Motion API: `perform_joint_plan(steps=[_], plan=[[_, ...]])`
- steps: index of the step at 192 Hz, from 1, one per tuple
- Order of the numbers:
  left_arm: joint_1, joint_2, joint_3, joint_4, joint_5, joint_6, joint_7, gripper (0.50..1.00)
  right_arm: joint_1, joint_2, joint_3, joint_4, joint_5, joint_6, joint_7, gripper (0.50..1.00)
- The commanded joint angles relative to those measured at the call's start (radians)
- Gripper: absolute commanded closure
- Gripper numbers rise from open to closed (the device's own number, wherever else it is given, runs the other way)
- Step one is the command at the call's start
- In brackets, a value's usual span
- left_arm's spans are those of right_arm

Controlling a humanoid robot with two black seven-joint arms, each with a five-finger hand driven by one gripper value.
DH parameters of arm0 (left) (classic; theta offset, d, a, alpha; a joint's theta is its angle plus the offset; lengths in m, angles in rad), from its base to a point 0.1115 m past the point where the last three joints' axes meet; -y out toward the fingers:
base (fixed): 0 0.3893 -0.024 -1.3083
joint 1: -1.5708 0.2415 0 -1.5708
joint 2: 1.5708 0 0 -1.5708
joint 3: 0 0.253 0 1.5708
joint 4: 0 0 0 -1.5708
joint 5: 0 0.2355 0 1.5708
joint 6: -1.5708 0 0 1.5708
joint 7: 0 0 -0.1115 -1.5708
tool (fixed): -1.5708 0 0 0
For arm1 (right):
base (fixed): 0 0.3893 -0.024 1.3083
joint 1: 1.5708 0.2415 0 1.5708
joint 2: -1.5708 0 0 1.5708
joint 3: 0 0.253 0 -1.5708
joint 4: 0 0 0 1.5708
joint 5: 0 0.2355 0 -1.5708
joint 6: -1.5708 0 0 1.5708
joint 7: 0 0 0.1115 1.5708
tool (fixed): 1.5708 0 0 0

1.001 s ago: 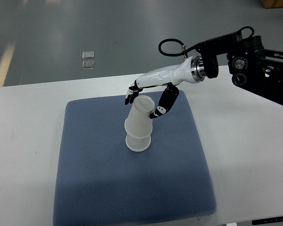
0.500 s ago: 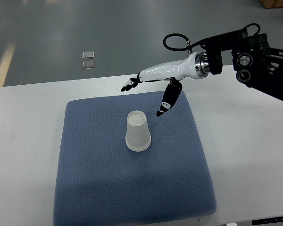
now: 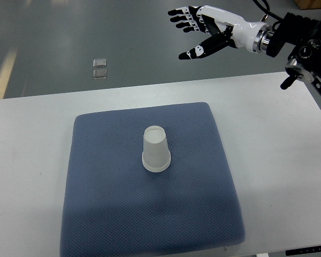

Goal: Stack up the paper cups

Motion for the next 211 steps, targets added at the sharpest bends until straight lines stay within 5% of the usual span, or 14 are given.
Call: perform_joint_plan(steps=[1,64,104,145,211], plan=[[0.0,0.0,0.0,0.0,0.0,0.0,0.0,0.5,-0.037,0.048,0.068,-0.07,0.038,-0.09,-0.018,0.599],[0.0,0.0,0.0,0.0,0.0,0.0,0.0,0.5,-0.115,0.18,0.218,-0.191,0.149,-0.225,-0.049,0.603],[0.0,0.0,0.0,0.0,0.0,0.0,0.0,0.5,-0.16,0.225,0.232,-0.266,0.164,-0.238,-0.037,0.597],[0.0,0.0,0.0,0.0,0.0,0.0,0.0,0.5,-0.209,0.257,0.237,-0.273,0.164,-0.239,-0.034,0.587],[0.0,0.0,0.0,0.0,0.0,0.0,0.0,0.5,-0.253,0.278,0.235,-0.262,0.161,-0.345,-0.015,0.583]])
